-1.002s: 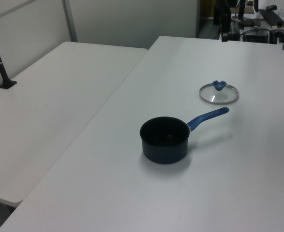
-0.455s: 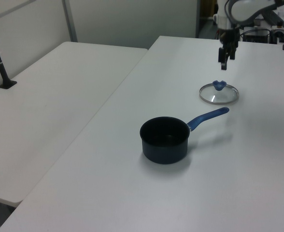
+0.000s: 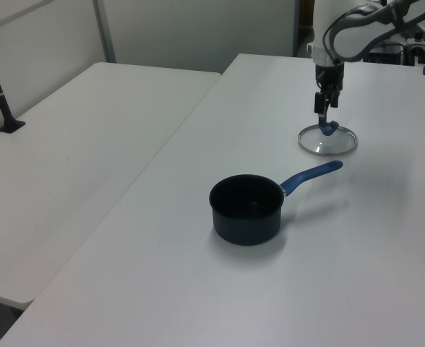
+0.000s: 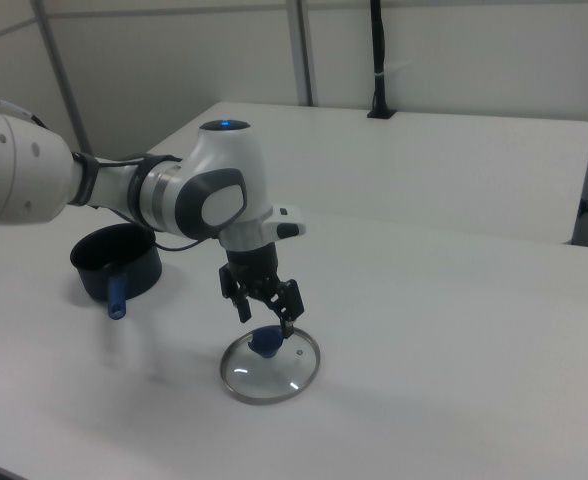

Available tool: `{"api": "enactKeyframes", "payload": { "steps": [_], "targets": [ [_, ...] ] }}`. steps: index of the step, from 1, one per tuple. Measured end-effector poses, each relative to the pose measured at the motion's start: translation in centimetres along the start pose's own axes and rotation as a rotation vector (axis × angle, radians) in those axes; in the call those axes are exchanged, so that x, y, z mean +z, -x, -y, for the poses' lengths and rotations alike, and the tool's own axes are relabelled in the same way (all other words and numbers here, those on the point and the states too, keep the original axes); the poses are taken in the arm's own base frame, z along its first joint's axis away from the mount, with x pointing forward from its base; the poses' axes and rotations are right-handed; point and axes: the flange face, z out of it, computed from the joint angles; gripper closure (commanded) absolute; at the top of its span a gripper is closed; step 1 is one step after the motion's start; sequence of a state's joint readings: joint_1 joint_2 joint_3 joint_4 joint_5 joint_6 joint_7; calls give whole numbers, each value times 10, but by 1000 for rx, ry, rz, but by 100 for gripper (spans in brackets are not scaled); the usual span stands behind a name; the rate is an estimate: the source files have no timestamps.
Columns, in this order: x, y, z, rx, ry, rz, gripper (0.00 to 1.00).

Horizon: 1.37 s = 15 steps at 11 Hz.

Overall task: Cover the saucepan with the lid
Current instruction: 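Lower the open gripper onto the blue knob of the glass lid, then close the gripper on the blue knob and lift the lid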

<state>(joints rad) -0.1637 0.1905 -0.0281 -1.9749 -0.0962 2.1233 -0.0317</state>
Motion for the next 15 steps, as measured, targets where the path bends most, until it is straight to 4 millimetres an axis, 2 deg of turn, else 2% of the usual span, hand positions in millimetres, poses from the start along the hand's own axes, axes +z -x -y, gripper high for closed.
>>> {"api": "enactKeyframes", "payload": {
  "steps": [3,5,8,11,12,13,15],
  "targets": [
    [24,-4,7,-41,35,33,3],
    [32,-5,10,-48,36,47,34],
    [37,-6,19,-73,47,55,52],
    [32,-8,35,-77,48,42,58],
    [25,-10,48,-64,45,29,58],
    [10,-14,62,-56,43,21,58],
    [-51,-22,102,-31,41,4,58]
  ]
}}
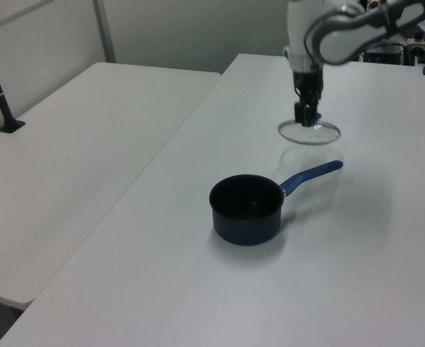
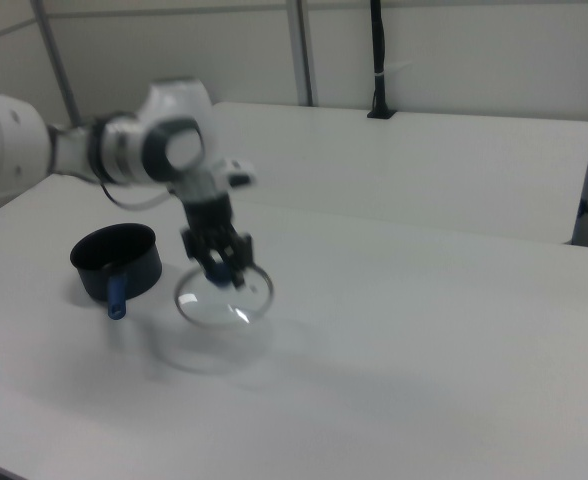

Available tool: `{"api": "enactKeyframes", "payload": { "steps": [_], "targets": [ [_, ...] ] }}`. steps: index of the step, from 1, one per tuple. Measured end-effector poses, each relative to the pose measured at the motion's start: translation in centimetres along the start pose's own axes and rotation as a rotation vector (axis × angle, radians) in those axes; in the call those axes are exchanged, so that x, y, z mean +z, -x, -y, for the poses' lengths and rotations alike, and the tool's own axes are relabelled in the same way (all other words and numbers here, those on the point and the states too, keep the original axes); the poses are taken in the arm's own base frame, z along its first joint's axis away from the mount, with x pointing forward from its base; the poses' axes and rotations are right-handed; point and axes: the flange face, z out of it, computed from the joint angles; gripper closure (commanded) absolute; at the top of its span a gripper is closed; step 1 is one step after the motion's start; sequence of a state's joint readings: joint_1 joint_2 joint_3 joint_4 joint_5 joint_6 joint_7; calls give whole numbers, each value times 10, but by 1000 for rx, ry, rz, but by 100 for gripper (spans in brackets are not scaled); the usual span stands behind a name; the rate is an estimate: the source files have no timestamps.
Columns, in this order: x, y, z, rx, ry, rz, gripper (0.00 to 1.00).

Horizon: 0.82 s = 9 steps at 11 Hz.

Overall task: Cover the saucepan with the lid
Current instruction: 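Close the gripper on the blue knob and lift the lid, then carry the glass lid over the saucepan opening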

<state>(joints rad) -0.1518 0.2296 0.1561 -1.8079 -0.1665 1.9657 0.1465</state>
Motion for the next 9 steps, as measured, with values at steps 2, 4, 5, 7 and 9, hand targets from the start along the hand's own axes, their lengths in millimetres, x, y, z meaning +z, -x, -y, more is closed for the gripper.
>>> {"api": "enactKeyframes", "payload": {
  "steps": [2,4,5,7,9],
  "targets": [
    [-62,-1,52,51,-23,-69,59],
    [-97,4,105,100,-52,-123,59],
    [-108,8,132,119,-63,-135,59],
    [-115,10,185,140,-65,-152,59],
    [-103,6,234,148,-49,-162,59]
  ]
}}
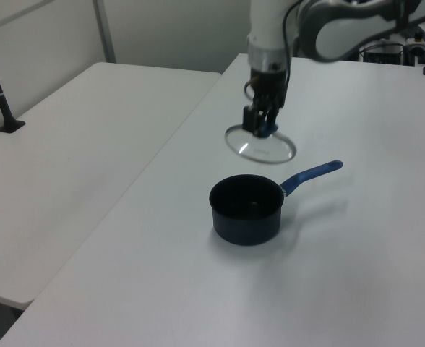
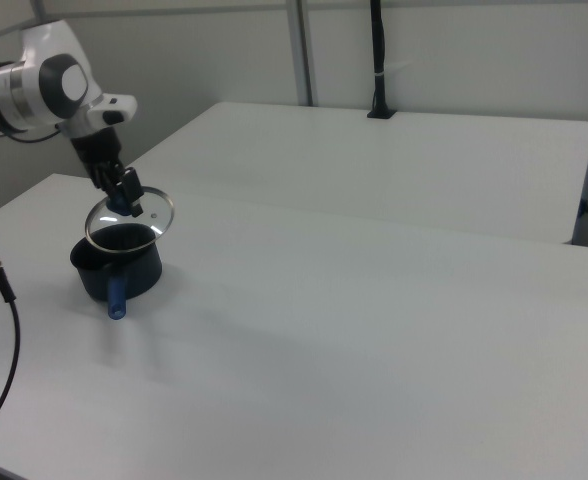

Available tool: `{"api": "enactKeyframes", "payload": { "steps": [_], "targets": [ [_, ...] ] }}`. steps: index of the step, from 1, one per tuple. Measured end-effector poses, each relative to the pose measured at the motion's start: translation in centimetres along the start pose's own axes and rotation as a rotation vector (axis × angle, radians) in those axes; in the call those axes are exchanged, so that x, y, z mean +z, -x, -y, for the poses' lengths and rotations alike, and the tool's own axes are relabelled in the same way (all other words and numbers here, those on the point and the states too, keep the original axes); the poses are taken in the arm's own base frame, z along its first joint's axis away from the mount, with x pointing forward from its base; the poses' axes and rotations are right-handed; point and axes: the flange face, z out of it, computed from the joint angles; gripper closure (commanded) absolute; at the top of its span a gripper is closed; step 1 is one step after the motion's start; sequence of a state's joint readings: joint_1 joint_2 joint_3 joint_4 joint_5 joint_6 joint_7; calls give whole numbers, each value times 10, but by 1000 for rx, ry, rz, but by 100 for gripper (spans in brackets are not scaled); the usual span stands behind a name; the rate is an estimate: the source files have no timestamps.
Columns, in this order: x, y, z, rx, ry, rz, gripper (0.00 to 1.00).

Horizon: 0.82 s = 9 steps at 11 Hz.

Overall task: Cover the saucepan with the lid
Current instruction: 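Carry the glass lid over the saucepan opening, then lower the lid onto the saucepan rim and settle it flat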

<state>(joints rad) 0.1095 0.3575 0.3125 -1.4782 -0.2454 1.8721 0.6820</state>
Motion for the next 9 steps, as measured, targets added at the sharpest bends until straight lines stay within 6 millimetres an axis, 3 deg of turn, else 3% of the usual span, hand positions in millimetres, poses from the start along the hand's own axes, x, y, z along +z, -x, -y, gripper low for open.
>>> {"api": "enactKeyframes", "payload": {
  "steps": [2,4,9],
  "targets": [
    [25,5,38,4,21,4,59],
    [42,10,59,-12,23,20,59],
    [51,22,77,-12,24,32,59]
  ]
}}
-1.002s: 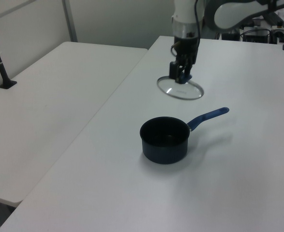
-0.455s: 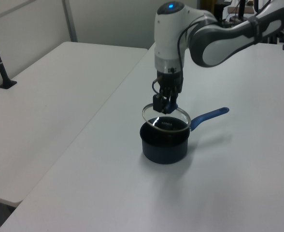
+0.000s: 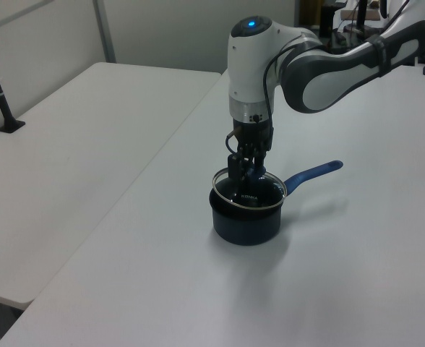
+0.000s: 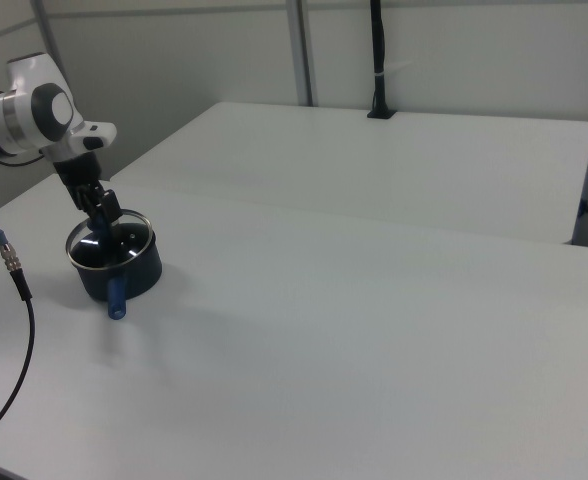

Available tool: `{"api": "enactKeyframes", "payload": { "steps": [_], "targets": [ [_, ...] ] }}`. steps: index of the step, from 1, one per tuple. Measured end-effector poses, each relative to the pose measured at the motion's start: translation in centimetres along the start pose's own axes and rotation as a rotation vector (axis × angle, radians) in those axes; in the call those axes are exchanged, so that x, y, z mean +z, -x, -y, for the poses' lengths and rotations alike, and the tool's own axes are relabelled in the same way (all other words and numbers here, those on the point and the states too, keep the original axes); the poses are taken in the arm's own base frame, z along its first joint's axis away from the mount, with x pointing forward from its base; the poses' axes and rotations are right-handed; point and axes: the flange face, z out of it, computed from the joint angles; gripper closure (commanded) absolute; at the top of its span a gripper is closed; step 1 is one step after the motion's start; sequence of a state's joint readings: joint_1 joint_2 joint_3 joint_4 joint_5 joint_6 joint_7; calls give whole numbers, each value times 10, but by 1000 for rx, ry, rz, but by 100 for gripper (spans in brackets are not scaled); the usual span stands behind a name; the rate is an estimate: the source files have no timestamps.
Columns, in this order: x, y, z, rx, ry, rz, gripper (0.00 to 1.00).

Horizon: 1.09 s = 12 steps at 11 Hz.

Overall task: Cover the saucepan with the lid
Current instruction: 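Lower the lid onto the saucepan rim and settle it flat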

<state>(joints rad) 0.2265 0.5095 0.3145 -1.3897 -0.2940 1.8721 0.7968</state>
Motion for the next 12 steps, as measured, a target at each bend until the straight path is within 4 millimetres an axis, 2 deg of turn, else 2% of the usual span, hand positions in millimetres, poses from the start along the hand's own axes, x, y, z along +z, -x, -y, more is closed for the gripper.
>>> {"api": "enactKeyframes", "payload": {
  "steps": [5,8,9,10,12],
  "targets": [
    [1,11,15,-15,-1,1,59],
    [17,6,20,-13,8,10,59],
    [17,3,21,-10,7,7,43],
    [17,3,21,-9,6,7,0],
    [18,2,20,-4,7,7,0]
  ]
}}
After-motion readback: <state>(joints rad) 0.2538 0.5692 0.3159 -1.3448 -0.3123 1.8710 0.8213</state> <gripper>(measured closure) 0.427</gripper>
